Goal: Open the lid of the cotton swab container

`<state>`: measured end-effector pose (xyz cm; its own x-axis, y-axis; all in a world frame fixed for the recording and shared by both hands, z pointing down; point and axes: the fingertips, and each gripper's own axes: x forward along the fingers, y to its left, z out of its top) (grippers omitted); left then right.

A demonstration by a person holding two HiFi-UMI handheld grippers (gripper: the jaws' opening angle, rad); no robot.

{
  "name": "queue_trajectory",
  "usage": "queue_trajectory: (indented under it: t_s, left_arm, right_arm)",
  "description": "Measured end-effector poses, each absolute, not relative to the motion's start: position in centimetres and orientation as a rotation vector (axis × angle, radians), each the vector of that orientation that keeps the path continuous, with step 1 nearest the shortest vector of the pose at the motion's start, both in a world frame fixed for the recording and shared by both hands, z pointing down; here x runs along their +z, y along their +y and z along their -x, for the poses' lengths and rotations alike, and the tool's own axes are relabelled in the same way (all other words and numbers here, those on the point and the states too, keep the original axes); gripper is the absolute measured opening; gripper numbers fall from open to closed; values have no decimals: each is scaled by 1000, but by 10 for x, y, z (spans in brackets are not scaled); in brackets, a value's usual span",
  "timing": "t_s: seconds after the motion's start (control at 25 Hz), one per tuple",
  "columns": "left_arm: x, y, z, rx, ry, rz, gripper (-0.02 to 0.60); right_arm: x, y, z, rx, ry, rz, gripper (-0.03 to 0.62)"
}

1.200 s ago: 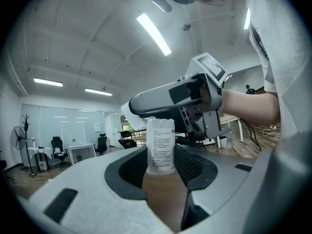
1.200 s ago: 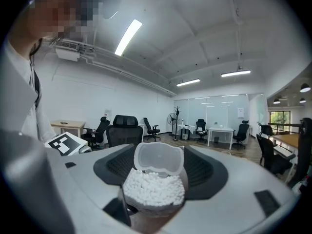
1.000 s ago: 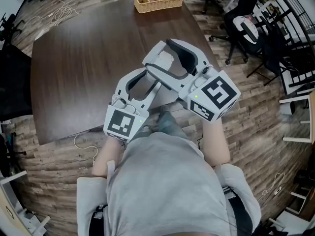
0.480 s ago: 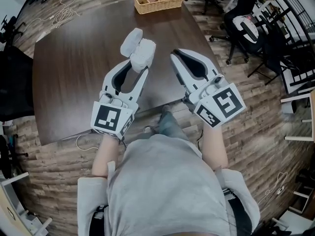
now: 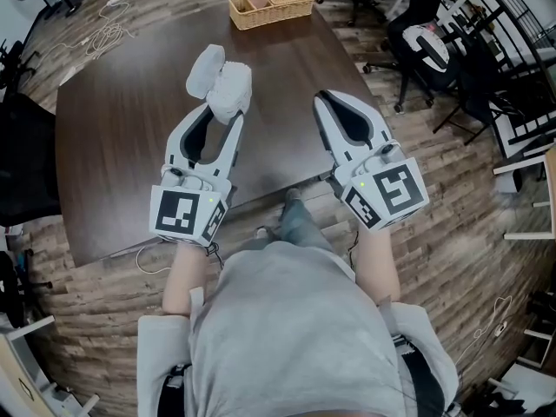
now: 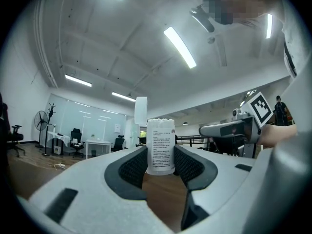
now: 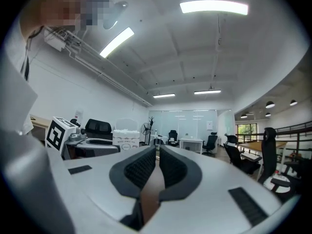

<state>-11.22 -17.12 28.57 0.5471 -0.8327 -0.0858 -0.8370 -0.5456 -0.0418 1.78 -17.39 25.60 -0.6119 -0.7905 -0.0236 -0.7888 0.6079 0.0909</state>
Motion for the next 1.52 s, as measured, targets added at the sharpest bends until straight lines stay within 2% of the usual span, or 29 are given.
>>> queue_trajectory:
  t_s: [0.8, 1.52]
  left_arm:
    - [276, -173, 167, 140, 1691, 2565, 170]
    - [271, -159, 160, 191, 1681, 2578, 170]
  right_arm:
    - [260, -164, -47, -213, -2648, -1586, 28]
    - [257, -151, -50, -236, -2640, -1615, 28]
